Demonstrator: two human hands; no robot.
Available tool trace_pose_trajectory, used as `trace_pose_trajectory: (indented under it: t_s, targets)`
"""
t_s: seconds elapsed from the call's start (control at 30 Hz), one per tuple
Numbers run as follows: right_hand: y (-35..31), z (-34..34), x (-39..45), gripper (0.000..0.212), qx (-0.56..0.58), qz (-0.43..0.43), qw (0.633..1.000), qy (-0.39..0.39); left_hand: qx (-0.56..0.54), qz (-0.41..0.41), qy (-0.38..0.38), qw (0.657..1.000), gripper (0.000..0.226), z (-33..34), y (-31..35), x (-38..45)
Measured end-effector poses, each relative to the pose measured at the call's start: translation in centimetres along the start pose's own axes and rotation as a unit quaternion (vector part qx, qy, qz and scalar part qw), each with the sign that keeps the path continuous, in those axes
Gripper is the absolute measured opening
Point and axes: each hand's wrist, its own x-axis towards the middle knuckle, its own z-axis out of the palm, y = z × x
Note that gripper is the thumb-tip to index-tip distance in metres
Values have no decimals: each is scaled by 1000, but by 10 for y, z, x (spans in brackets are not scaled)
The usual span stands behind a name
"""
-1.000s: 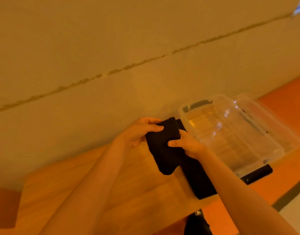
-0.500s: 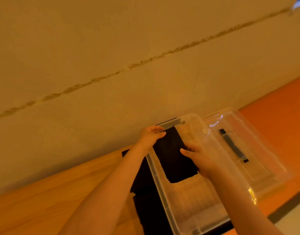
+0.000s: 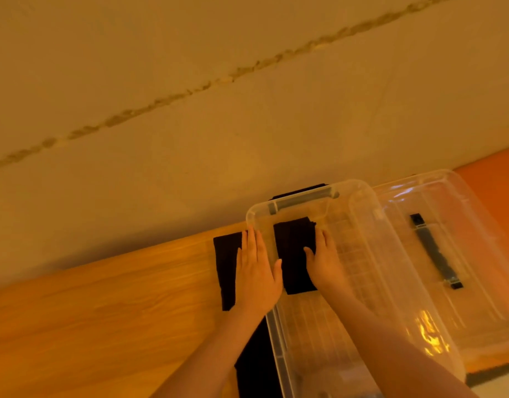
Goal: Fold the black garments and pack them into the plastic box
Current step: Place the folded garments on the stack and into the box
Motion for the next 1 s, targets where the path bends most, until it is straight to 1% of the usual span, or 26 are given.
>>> trace_pose_trajectory:
  t_s: [0.07, 0.1, 0.13, 0.17, 0.2, 0.23, 0.37, 0.5, 0.53, 0.57, 0.63, 0.67, 0.73, 0.77, 0.8, 0.83, 0.87, 0.9, 0.93, 0.97, 1.0]
  targets:
    - [9, 15, -1, 53, -148, -102, 984, 10, 15, -11, -1, 1000, 71, 1, 0, 0]
    - [14, 22, 1, 50, -199, -123, 972, -15, 31, -13, 4, 999, 70, 1, 0, 0]
    - [14, 26, 2, 53, -241, -132, 961, -29, 46, -14, 5, 999, 72, 0, 1, 0]
    - [11, 29, 4, 63, -267, -130, 953, -53, 56, -14, 2, 998, 75, 1, 1, 0]
    - [8, 33, 6, 71, -290, -145, 944, -64, 61, -12, -3, 998, 77, 2, 1, 0]
    - [6, 37, 7, 74, -301, -162, 937, -77, 62, -11, -5, 998, 77, 3, 1, 1]
    - [-1, 41, 11, 77, -321, -193, 923, -83, 66, -8, -7, 998, 71, 4, -1, 3]
    - [2, 38, 0, 64, -341, -203, 915, -73, 67, -7, -12, 998, 72, 4, -2, 1]
    - [4, 40, -3, 64, -349, -220, 908, -72, 66, -9, -13, 998, 74, 4, -2, 1]
    - [8, 42, -8, 65, -355, -231, 902, -87, 64, -12, -16, 998, 76, 4, -3, 1]
    - [11, 42, -12, 66, -331, -228, 909, -111, 56, -8, -13, 998, 74, 5, -3, 2]
    - [8, 40, -10, 66, -308, -230, 917, -109, 40, 2, -13, 999, 72, 4, -3, 2]
    - [-7, 30, -10, 68, -243, -243, 935, -83, -28, 17, -10, 999, 71, 4, -10, -1]
    - [-16, 24, -12, 70, -207, -251, 944, -59, -71, 12, 8, 997, 69, 4, -17, -4]
    - [-24, 18, -15, 70, -173, -260, 949, -35, -111, -10, 36, 993, 67, 5, -25, -8]
    - [-32, 11, -19, 68, -150, -266, 952, -18, -147, -51, 64, 986, 64, 8, -37, -12]
    - [-40, 6, -24, 65, -134, -272, 953, -7, -179, -112, 77, 974, 61, 9, -49, -16]
    - [-48, 1, -30, 63, -125, -280, 952, -7, -221, -183, 71, 955, 61, 12, -62, -18]
    - [-56, -2, -36, 62, -125, -294, 948, -13, -278, -248, 49, 927, 63, 14, -73, -19]
    - [-64, -4, -43, 61, -136, -310, 941, -26, -342, -296, 18, 892, 65, 15, -81, -17]
    - [-71, -3, -49, 62, -153, -325, 932, -46, -396, -318, -10, 861, 66, 15, -85, -13]
